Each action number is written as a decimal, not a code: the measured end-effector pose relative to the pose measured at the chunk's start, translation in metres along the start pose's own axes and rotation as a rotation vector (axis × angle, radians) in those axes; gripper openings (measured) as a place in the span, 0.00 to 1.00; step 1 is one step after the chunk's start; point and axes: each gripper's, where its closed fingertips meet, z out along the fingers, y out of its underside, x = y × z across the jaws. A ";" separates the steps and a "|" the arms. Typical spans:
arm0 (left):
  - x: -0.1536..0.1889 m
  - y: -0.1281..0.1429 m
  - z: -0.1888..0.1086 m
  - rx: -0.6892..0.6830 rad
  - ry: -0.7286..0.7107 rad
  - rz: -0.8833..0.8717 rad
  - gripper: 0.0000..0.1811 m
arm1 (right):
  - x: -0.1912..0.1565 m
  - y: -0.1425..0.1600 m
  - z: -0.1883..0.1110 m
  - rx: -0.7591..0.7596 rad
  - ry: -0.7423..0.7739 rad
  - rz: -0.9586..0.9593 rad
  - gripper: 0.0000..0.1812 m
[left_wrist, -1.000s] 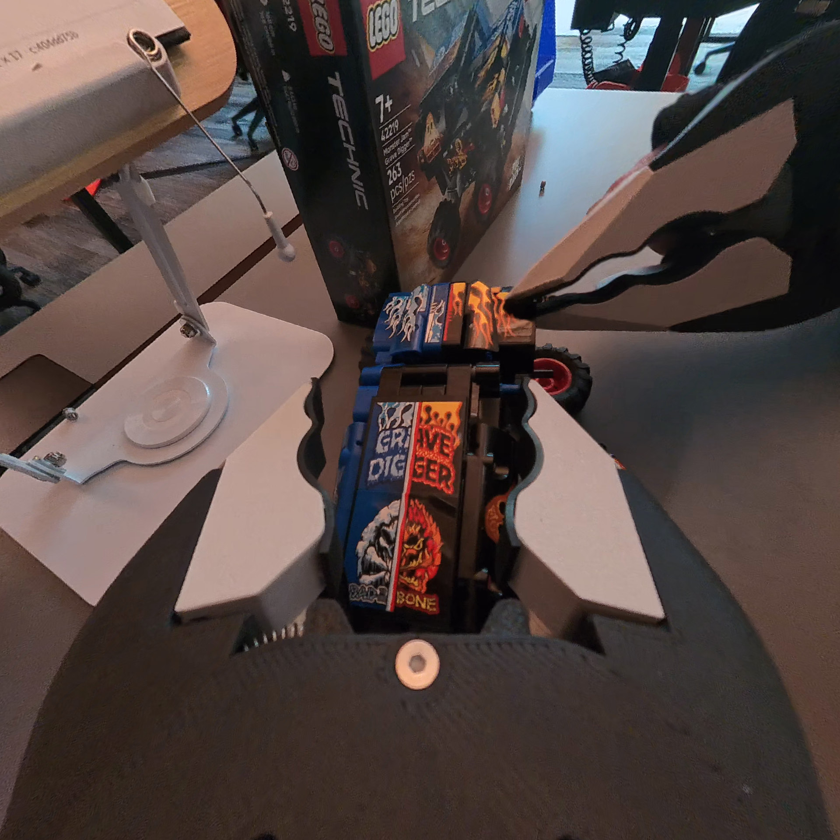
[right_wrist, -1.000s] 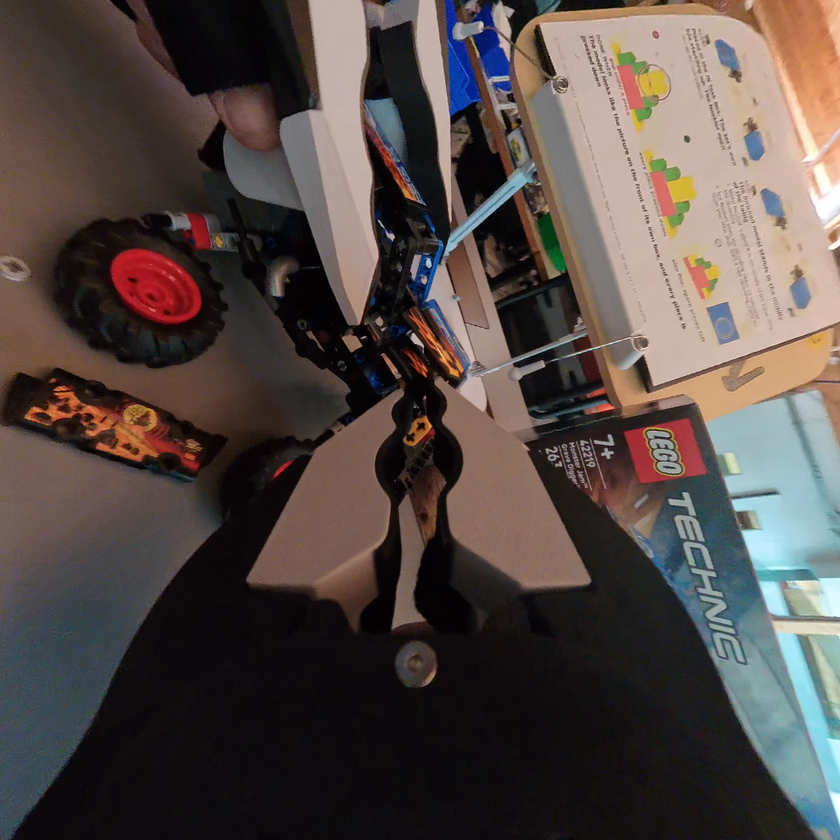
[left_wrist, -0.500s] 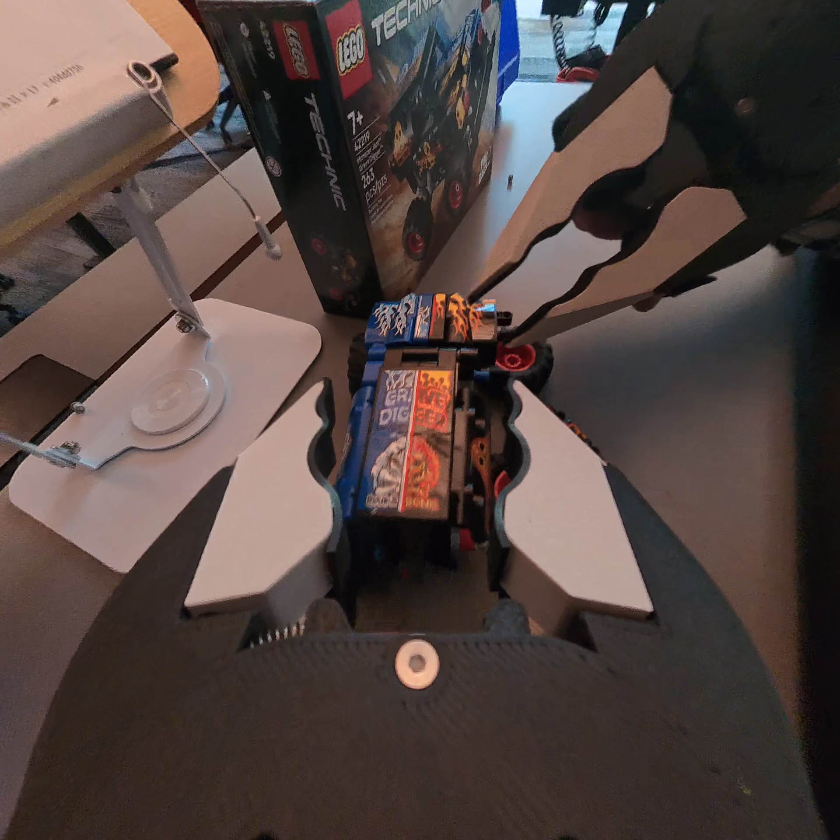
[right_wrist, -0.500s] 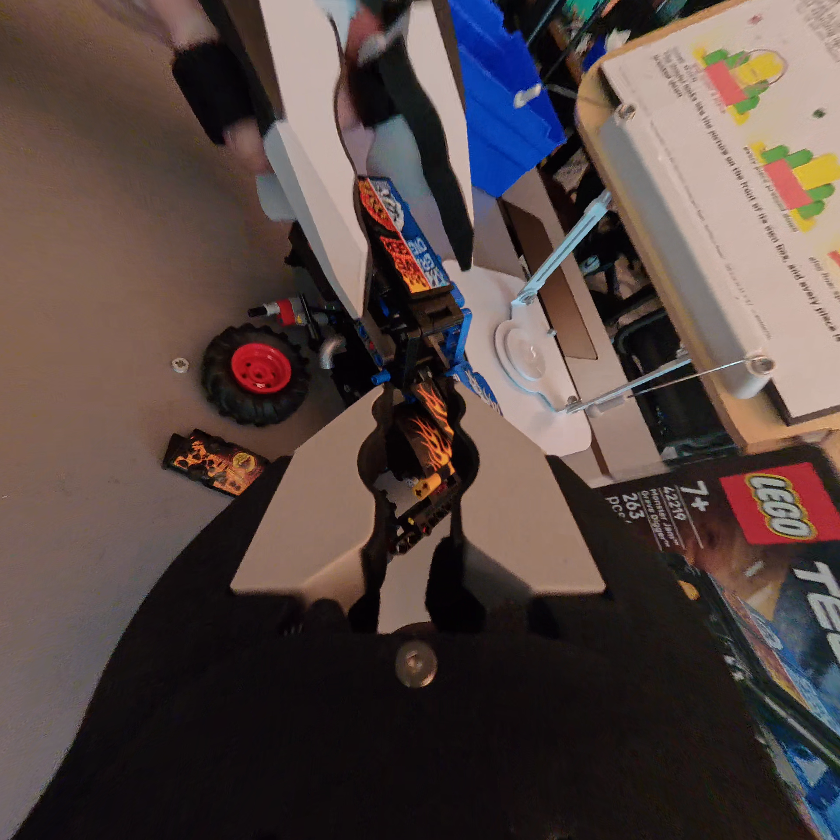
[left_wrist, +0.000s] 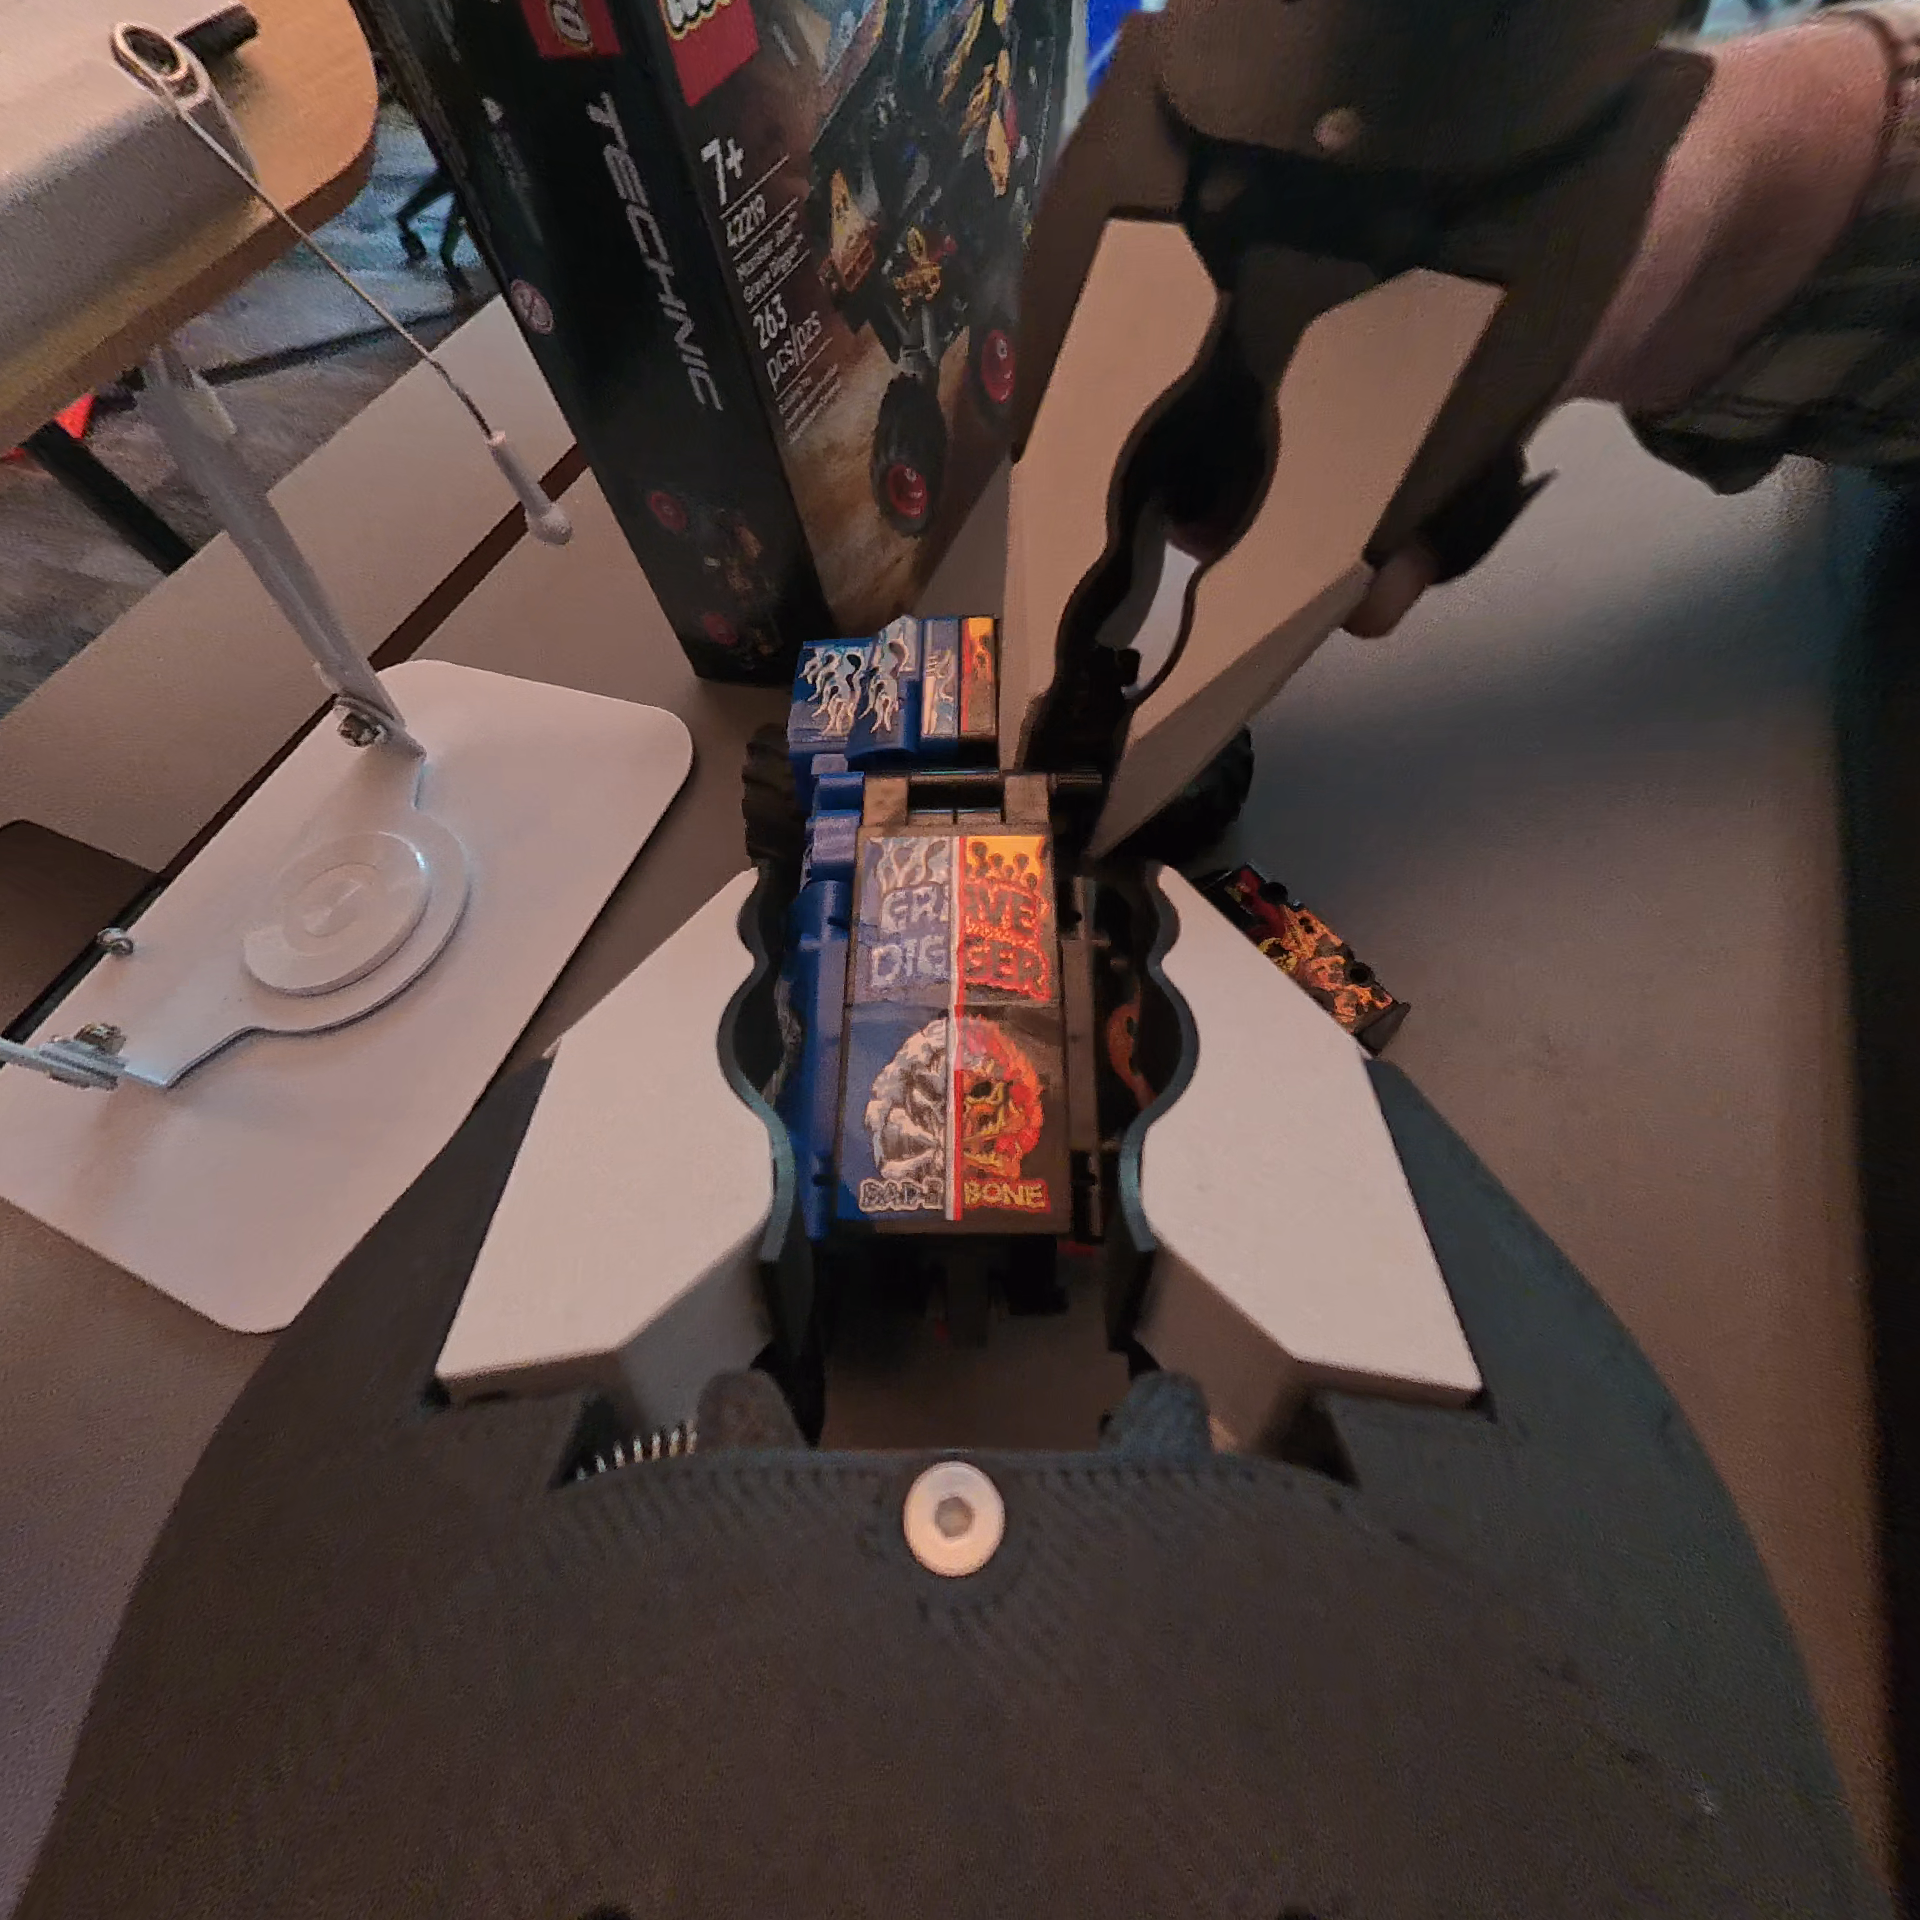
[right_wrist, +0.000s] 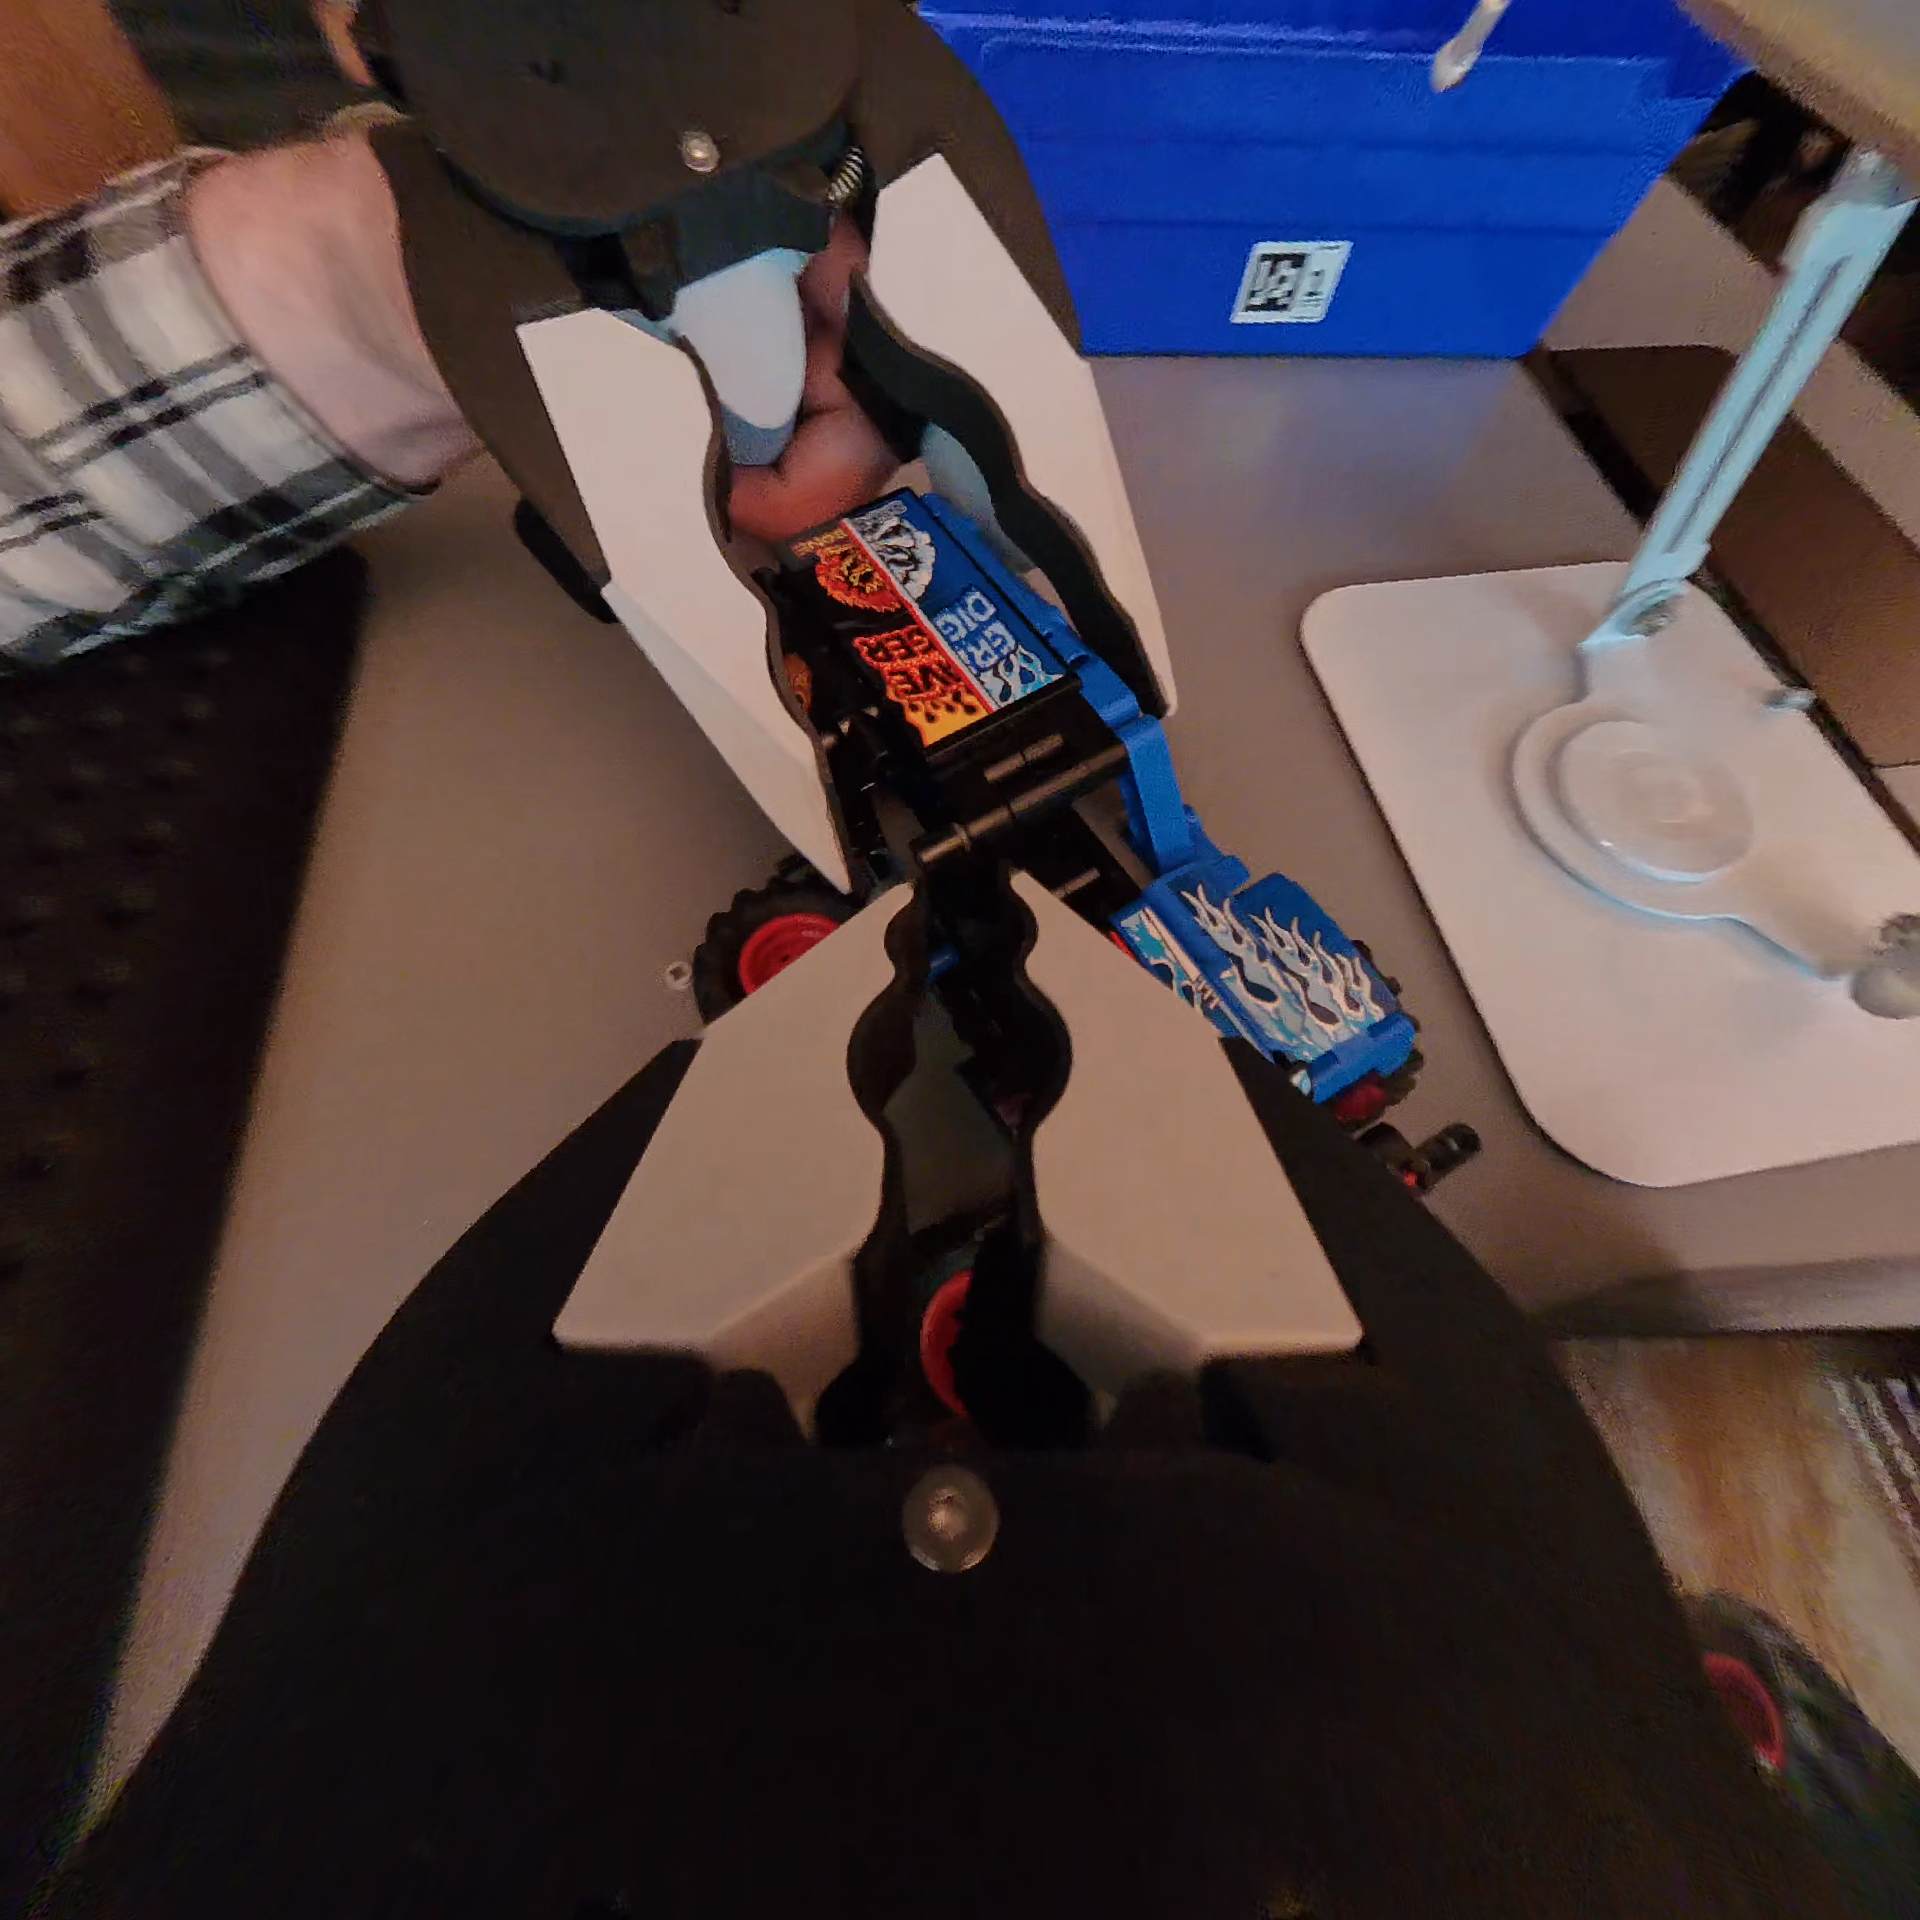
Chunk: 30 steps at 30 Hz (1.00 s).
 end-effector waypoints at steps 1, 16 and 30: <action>0.001 0.000 0.000 0.008 0.006 0.005 0.36 | -0.001 0.000 0.000 -0.004 -0.029 -0.004 0.05; 0.005 0.007 0.000 0.070 0.128 -0.015 0.38 | -0.012 0.000 0.001 0.011 -0.076 -0.247 0.03; 0.008 0.011 0.003 0.076 0.165 -0.049 0.39 | -0.016 0.002 -0.001 -0.025 -0.022 -0.366 0.03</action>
